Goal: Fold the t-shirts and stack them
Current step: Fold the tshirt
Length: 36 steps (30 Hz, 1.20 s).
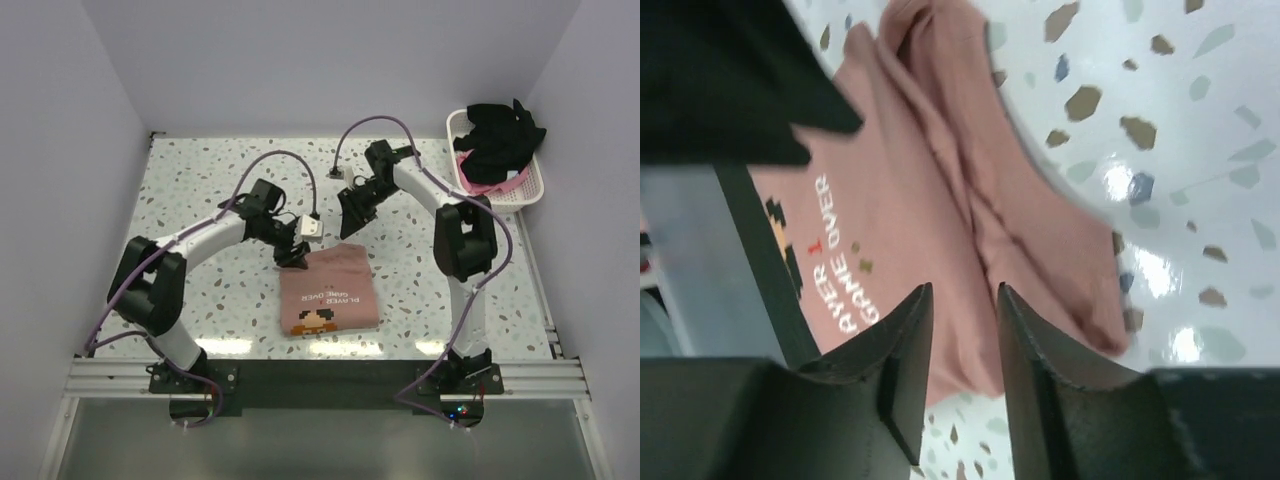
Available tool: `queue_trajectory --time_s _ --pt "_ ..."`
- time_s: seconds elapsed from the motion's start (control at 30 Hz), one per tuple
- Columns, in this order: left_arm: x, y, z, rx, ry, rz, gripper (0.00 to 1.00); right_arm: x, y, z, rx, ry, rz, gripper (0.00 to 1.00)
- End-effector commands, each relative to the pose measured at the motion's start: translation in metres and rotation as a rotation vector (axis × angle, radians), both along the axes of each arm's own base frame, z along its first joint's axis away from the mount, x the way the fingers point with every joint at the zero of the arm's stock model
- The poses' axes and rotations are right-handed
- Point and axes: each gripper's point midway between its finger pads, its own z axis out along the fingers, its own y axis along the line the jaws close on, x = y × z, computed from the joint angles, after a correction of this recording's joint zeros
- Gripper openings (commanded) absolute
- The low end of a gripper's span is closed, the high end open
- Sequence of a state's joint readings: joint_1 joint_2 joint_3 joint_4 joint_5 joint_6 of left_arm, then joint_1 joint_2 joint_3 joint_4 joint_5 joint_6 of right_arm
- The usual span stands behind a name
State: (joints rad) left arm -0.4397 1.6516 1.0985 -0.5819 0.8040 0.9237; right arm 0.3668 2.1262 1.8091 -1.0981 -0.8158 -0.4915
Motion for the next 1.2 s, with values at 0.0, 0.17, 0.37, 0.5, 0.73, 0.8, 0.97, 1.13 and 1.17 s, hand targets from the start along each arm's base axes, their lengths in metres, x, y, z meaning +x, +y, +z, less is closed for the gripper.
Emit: queue_trajectory --time_s 0.0,0.17,0.37,0.5,0.73,0.8,0.97,1.13,1.17 --pt "0.021 -0.038 0.009 -0.058 -0.050 0.017 0.53 0.017 0.026 -0.003 0.054 0.101 -0.095 0.34" --pt "0.029 -0.055 -0.012 -0.051 0.010 0.041 0.53 0.028 0.039 -0.018 0.082 0.122 -0.098 0.33" --pt "0.026 -0.067 -0.021 -0.047 0.051 0.023 0.52 0.024 0.050 -0.045 0.070 0.139 -0.079 0.33" --pt "0.019 -0.069 -0.028 -0.030 0.068 -0.006 0.39 0.022 0.048 -0.063 0.038 0.136 -0.067 0.33" --pt "0.004 -0.066 -0.030 -0.012 0.083 -0.064 0.25 0.014 0.038 -0.088 -0.015 0.147 -0.053 0.33" --pt "0.002 -0.063 -0.033 0.003 0.089 -0.069 0.34 0.013 0.036 -0.091 -0.020 0.147 -0.050 0.33" --pt "-0.002 -0.061 -0.040 0.031 0.083 -0.080 0.30 0.010 0.032 -0.100 -0.044 0.146 -0.043 0.32" --pt "-0.001 -0.061 -0.034 0.025 0.037 -0.094 0.06 0.006 0.027 -0.110 -0.068 0.153 -0.032 0.32" --pt "-0.001 -0.062 -0.033 0.022 0.032 -0.097 0.03 0.006 0.027 -0.110 -0.071 0.151 -0.030 0.32"
